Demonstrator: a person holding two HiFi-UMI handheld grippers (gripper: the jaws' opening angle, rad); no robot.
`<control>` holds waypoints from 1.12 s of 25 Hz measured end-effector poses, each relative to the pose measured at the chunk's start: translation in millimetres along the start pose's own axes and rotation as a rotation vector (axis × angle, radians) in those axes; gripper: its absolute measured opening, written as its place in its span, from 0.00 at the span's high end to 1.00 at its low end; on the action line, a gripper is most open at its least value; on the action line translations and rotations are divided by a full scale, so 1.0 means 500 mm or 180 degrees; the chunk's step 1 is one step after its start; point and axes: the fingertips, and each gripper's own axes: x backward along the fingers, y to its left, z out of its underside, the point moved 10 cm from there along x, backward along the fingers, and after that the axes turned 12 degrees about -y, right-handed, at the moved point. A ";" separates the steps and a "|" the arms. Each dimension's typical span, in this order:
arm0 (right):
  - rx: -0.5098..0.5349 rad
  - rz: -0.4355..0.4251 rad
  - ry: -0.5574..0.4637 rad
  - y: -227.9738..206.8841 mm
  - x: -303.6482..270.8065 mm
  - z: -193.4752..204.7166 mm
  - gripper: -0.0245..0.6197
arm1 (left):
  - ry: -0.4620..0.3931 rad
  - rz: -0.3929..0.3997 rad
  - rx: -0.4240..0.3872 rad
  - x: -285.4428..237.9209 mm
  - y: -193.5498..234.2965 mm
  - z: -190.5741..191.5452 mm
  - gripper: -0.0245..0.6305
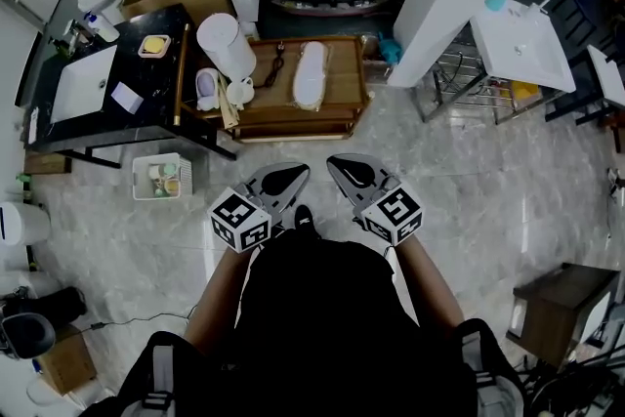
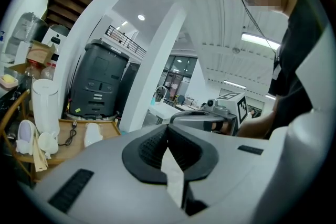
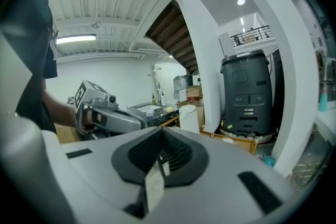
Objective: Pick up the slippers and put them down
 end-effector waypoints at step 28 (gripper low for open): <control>-0.0085 0.0080 0.0115 -0.035 -0.157 0.004 0.95 | 0.0016 -0.0004 0.0134 0.032 0.153 -0.037 0.94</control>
